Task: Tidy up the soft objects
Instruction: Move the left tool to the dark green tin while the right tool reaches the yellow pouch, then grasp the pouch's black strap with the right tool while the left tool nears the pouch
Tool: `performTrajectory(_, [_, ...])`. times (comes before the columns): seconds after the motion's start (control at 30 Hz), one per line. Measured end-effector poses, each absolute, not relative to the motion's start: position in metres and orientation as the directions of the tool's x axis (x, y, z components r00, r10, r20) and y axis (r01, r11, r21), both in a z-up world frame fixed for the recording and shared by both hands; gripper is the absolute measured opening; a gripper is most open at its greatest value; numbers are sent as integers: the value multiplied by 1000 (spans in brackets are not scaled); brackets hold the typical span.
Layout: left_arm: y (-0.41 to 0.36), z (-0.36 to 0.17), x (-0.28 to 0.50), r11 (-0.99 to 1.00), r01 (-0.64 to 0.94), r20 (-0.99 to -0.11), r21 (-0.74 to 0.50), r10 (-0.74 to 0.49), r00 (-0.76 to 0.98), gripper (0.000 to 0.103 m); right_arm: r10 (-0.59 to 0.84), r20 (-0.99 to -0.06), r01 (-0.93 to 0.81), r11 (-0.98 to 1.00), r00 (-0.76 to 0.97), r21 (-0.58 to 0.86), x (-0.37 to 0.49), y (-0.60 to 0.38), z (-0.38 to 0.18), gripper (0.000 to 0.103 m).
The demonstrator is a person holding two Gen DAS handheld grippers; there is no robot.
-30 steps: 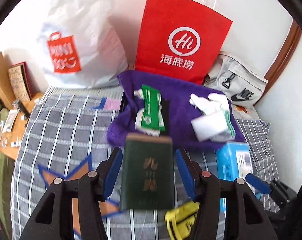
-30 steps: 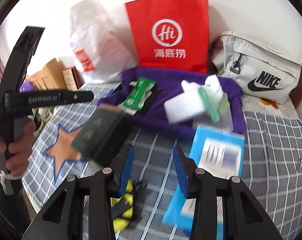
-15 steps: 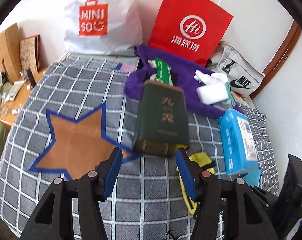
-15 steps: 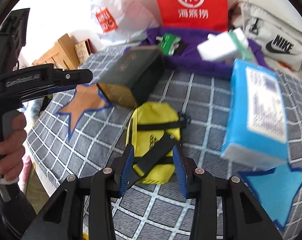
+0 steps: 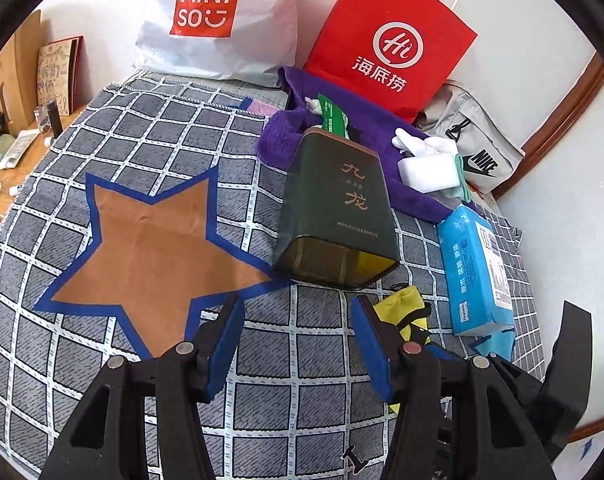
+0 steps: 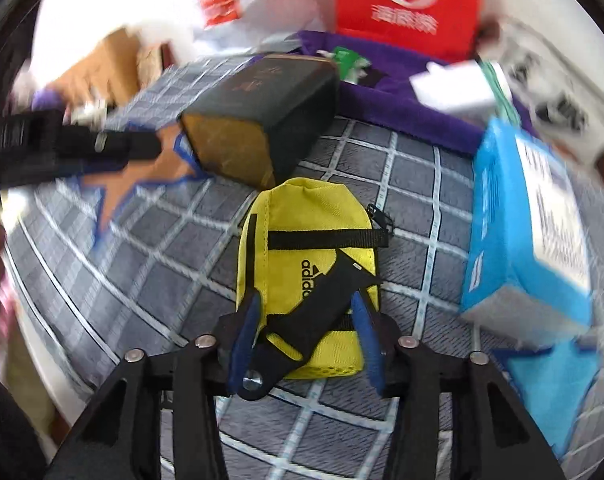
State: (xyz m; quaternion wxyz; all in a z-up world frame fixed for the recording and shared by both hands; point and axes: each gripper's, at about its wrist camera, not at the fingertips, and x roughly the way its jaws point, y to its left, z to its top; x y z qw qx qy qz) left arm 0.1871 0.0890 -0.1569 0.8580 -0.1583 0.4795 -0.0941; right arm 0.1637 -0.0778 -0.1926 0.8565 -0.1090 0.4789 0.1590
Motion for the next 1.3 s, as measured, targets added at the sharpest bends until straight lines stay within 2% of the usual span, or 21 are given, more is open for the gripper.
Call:
performTrajectory(0.07, [89, -158, 187, 930, 12, -793, -368, -320, 518, 53, 181, -843, -378, 925, 506, -29, 161, -78, -189, 33])
performTrajectory(0.1, [90, -159, 187, 930, 10, -794, -369, -320, 516, 53, 184, -841, -379, 925, 509, -27, 161, -78, -187, 11])
performTrajectory(0.13, [91, -160, 187, 929, 7, -796, -370, -321, 514, 53, 208, -843, -383, 924, 496, 2, 162, -79, -186, 3])
performTrajectory(0.37, [93, -160, 181, 927, -7, -799, -375, -320, 509, 53, 242, -852, -346, 935, 463, 78, 161, -90, -182, 4])
performTrajectory(0.47, [92, -160, 180, 926, -14, -800, -377, -318, 508, 53, 246, -855, -324, 941, 457, 97, 157, -97, -178, 13])
performTrajectory(0.53, [90, -159, 179, 924, -12, -799, -382, -324, 506, 53, 242, -854, -318, 943, 461, 96, 154, -101, -177, 43])
performTrajectory(0.6, [87, -159, 178, 924, -7, -799, -382, -327, 504, 53, 251, -854, -320, 942, 455, 106, 152, -102, -181, 58])
performTrajectory(0.67, [82, -158, 176, 925, 1, -800, -379, -328, 503, 53, 257, -859, -316, 941, 442, 119, 152, -101, -188, 59])
performTrajectory(0.73, [76, -159, 176, 927, 12, -803, -374, -330, 496, 53, 267, -855, -318, 939, 444, 127, 151, -98, -198, 67])
performTrajectory(0.9, [69, -159, 176, 937, 20, -817, -348, -314, 484, 53, 274, -843, -341, 933, 462, 116, 146, -97, -199, 64])
performTrajectory(1.3, [59, -162, 173, 945, 13, -834, -328, -296, 466, 53, 244, -848, -337, 938, 470, 83, 126, -120, -190, 67])
